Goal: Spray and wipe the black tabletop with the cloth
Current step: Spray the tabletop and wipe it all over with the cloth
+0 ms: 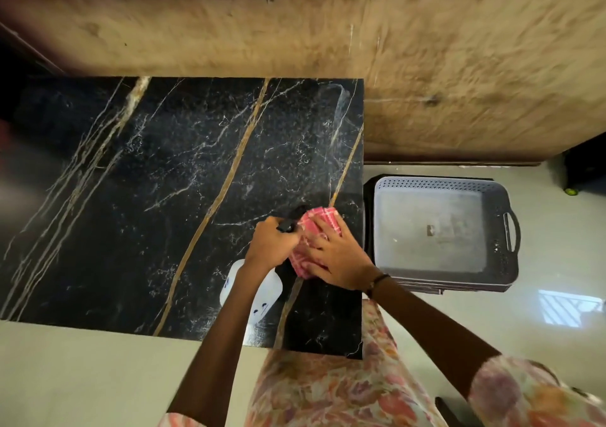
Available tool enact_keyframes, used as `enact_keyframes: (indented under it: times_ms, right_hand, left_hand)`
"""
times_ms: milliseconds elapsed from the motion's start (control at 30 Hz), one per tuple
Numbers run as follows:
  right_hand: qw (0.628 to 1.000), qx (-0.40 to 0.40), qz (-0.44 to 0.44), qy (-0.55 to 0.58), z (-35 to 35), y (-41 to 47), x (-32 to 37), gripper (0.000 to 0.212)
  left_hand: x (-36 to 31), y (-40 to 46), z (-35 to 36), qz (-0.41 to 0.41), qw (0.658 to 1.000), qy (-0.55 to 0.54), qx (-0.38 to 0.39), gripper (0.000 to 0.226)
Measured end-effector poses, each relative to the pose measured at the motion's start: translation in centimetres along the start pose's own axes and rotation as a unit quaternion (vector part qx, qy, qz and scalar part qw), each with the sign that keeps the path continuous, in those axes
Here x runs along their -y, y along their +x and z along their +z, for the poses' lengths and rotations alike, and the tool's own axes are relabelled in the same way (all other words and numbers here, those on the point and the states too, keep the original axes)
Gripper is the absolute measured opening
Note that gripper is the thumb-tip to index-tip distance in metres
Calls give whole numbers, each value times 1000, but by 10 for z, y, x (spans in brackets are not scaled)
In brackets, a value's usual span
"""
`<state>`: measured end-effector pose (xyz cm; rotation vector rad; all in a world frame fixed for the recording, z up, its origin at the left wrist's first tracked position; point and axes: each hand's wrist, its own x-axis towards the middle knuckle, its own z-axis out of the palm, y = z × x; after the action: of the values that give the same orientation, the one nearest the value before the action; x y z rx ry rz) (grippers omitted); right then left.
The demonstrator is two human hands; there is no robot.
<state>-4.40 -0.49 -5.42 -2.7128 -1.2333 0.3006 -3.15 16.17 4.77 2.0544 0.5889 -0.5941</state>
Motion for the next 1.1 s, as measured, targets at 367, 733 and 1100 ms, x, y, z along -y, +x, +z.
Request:
enact_keyframes:
  times_ms: [367,733,1100]
  right_hand:
    - [989,-25,143,22,-34,63,-94,50]
    - [996,-41,77,-4,-21,39,-116,49]
    - [982,-69,175,2,-47,157,-145,50]
  left_hand:
    - [-42,43,-4,-4,1000,9,2,27]
    - [-84,105,-22,18,998,37,43,31]
    - [-118,153,-34,25,998,49,23,27]
